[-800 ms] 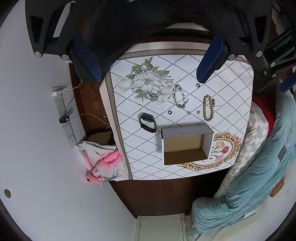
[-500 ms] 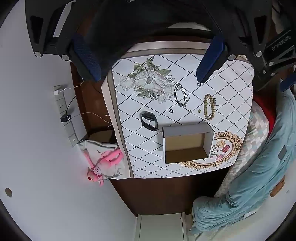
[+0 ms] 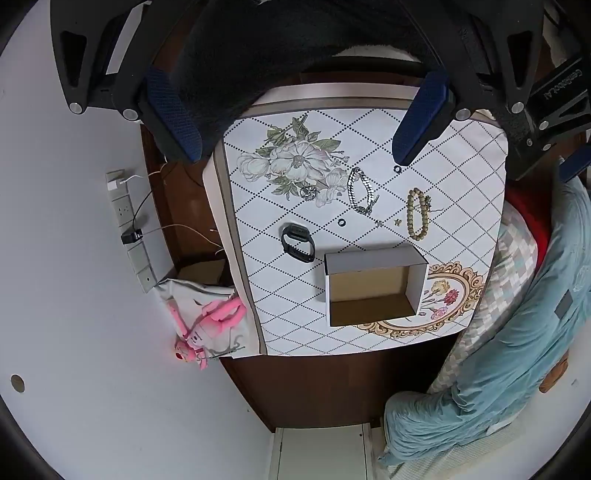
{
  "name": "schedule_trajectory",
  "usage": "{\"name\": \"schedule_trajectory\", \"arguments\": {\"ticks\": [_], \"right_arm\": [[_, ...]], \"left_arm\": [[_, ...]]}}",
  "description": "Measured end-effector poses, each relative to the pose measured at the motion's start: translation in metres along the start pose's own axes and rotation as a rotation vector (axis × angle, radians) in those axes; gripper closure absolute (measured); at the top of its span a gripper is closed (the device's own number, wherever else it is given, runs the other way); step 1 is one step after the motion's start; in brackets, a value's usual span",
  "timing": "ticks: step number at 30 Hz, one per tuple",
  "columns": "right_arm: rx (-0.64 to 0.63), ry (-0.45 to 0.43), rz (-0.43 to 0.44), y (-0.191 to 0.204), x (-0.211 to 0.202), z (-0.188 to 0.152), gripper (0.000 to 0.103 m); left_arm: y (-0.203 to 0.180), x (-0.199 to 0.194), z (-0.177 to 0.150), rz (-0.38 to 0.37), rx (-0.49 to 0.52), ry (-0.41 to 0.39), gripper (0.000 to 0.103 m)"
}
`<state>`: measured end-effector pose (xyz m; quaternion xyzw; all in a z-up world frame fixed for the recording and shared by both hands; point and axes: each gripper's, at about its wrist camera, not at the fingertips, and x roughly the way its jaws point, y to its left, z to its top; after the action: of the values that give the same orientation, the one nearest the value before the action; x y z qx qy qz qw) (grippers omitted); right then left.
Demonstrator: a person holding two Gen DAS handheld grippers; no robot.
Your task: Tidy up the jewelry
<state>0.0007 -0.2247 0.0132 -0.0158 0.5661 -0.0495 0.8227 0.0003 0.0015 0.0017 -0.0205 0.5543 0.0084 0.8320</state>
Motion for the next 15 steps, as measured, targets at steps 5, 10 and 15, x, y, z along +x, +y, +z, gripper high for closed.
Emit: {"name": "schedule_trajectory", "arguments": {"ticks": [5, 10, 15], "right_arm": [[0.001, -0.001, -0.002, -0.0006, 0.0008, 0.0010, 0.000], [0.001, -0.002, -0.002, -0.0018, 0.0004, 0.0015, 0.000], [-0.001, -0.002, -0.002, -0.0018, -0.0002, 0.0014, 0.000]], "left_arm": [[0.0004, -0.0019, 0.0006, -0.002, -0.001, -0.002, 0.000], [0.0003, -0.0018, 0.0001, -0.002, 0.000, -0.002, 0.000], [-0.0016, -0.0048, -0.0001, -0.001, -0.001, -0.004, 0.000]]}}
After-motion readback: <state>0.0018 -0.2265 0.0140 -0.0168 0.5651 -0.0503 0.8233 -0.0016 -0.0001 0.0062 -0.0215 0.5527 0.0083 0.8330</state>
